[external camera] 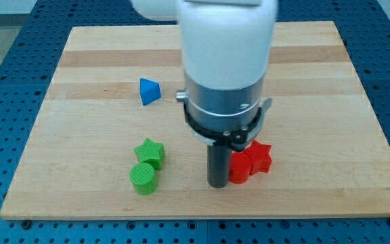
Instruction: Move the yellow heart diagonal to the yellow hexagon
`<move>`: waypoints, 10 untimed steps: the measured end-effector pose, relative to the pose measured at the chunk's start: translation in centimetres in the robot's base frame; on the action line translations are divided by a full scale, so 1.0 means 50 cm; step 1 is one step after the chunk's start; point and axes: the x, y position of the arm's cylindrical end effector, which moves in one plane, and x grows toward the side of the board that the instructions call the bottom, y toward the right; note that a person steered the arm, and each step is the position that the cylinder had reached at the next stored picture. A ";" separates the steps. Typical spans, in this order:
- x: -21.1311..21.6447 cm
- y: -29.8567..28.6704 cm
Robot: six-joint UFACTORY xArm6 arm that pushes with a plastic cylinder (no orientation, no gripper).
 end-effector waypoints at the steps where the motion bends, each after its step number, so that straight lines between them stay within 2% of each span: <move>1: -0.009 0.005; 3: -0.024 0.004; 4: -0.142 0.004; 5: -0.177 0.004; 9: -0.130 0.006; 10: -0.153 0.060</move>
